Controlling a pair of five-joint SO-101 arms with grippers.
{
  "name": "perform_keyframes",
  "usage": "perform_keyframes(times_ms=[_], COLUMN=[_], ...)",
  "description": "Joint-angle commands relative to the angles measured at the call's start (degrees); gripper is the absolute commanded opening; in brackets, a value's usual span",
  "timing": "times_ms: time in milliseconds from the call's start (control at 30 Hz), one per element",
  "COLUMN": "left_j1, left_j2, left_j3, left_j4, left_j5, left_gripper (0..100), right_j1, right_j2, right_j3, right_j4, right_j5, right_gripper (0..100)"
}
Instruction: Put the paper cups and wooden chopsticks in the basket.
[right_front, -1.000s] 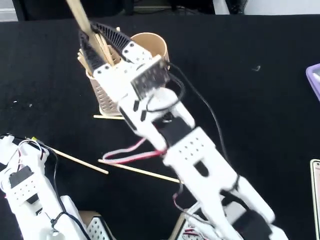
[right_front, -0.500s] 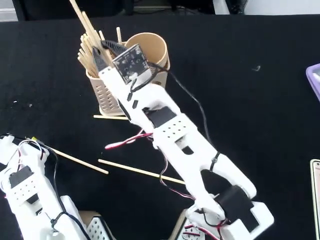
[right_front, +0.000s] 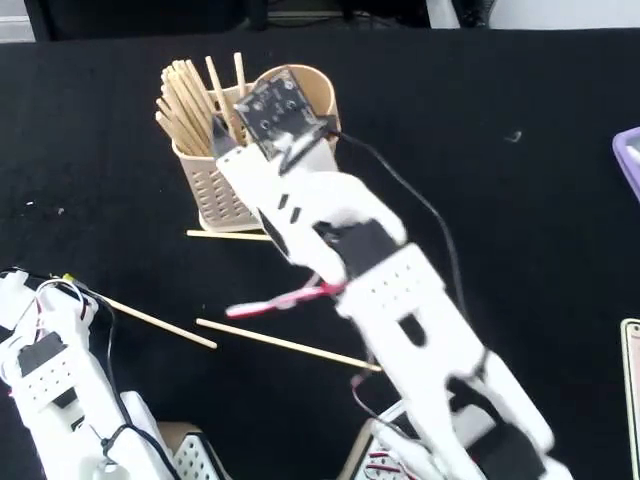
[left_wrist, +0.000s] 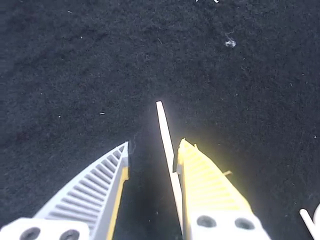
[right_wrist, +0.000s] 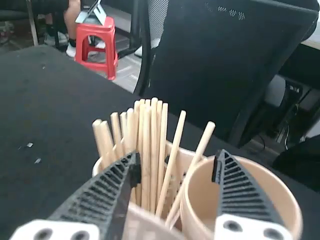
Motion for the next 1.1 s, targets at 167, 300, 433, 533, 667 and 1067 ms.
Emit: perform_keyframes(times_ms=[167, 300, 433, 533, 667, 1067], left_j1=[0.1, 0.2, 3.8, 10.1, 16.5, 23.5], left_j2=[-0.6, -0.3, -0.3, -0.2, 4.7, 49.6], left_j3=[-1.7, -6.1, -11.1, -14.0, -20.8, -49.1], left_j4=[-0.8, 4.6, 12.4, 16.2, 20.2, 21.7], left_j5=[-4.4, -9.1, -14.9, -18.9, -20.5, -8.2], left_gripper=[16, 16, 16, 16, 16, 16], right_j1=[-3.3, 0.5, 4.6, 7.7, 11.6, 14.9], right_j2=[-18.5, -19.1, -19.6, -19.5, -19.2, -19.1], right_j3=[2.6, 17.2, 32.0, 40.1, 45.1, 49.5], right_j4=[31.6, 31.5, 22.4, 12.3, 6.4, -2.3], right_j5=[0.0, 0.1, -0.4, -0.4, -0.4, -0.4], right_gripper=[10.9, 9.9, 9.9, 9.9, 9.9, 9.6])
